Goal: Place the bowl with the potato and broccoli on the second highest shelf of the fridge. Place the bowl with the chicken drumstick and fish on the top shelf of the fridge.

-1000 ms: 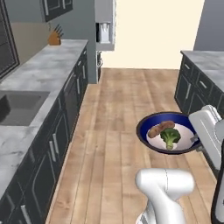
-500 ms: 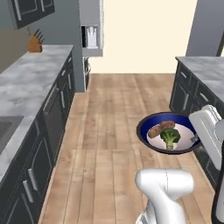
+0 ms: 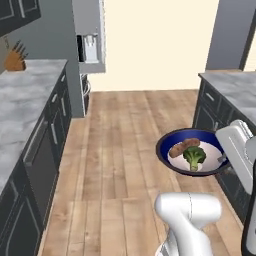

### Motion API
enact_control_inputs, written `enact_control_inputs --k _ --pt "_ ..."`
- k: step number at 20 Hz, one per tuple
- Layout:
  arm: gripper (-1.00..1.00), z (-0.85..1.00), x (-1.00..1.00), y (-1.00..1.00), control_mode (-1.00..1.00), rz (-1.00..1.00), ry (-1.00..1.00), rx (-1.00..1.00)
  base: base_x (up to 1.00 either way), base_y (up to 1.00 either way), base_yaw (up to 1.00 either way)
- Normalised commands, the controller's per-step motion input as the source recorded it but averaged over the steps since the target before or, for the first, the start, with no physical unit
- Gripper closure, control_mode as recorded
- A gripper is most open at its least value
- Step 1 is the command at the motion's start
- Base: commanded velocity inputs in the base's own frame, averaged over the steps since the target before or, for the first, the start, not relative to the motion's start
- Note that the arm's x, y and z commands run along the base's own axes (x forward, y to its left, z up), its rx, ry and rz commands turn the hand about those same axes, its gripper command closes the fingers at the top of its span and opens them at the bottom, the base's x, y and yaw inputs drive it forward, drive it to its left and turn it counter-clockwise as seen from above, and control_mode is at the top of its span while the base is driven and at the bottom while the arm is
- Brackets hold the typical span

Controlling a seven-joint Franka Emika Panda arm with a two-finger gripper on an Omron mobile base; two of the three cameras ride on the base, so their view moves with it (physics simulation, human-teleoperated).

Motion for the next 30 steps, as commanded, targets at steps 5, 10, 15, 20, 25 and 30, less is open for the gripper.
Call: enact_control_inputs --k 5,10,15,20,25,30 --pt "1.00 0.00 0.00 0.00 1.00 0.00 0.00 0.00 1.00 -0.59 -0.11" --pt "1.00 0.00 0.00 0.00 1.00 0.00 0.00 0.00 1.00 -0.47 -0.06" --pt "1.00 0.00 0.00 0.00 1.00 0.00 0.00 0.00 1.00 -0.23 0.00" --pt "1.00 0.00 0.00 0.00 1.00 0.00 0.00 0.00 1.00 -0.33 -0.01" --pt "1.00 0.00 0.00 0.00 1.00 0.00 0.00 0.00 1.00 -0.51 -0.01" --pt "1.00 0.00 0.00 0.00 1.00 0.00 0.00 0.00 1.00 -0.52 -0.01"
